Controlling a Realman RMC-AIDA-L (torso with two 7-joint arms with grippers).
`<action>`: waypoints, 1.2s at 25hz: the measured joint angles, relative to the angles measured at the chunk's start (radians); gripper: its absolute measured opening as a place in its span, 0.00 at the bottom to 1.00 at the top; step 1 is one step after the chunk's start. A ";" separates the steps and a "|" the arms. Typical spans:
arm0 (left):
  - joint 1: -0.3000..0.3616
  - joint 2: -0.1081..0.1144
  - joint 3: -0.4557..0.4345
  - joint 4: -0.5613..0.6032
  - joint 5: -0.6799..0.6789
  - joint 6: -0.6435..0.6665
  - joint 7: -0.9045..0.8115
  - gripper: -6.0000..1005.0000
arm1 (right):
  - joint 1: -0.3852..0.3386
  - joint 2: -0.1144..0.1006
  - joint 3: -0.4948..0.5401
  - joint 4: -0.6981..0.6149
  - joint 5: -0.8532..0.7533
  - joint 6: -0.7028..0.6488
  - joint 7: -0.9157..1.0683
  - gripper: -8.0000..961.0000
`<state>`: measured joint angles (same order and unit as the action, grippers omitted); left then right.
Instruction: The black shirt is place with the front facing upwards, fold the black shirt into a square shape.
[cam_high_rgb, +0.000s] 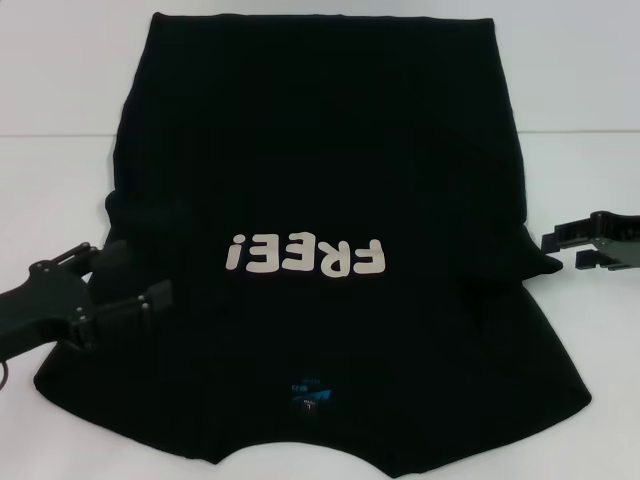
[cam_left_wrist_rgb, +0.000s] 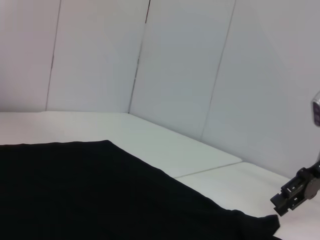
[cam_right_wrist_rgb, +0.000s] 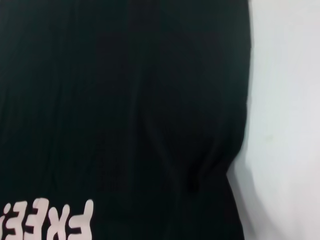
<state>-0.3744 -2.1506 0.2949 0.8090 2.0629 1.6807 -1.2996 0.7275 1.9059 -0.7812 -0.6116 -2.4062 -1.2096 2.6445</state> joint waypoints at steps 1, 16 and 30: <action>-0.001 0.001 -0.002 0.000 0.000 -0.002 0.000 0.94 | 0.005 0.002 0.000 0.001 -0.005 0.007 0.003 0.64; -0.004 0.002 -0.013 -0.006 -0.001 -0.041 0.015 0.94 | 0.034 0.042 -0.004 0.044 -0.047 0.073 0.006 0.68; -0.005 0.000 -0.013 -0.006 -0.001 -0.041 0.015 0.94 | 0.024 0.051 -0.002 0.054 -0.048 0.090 0.006 0.67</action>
<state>-0.3791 -2.1502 0.2822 0.8028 2.0616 1.6398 -1.2846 0.7517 1.9572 -0.7836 -0.5578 -2.4541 -1.1199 2.6507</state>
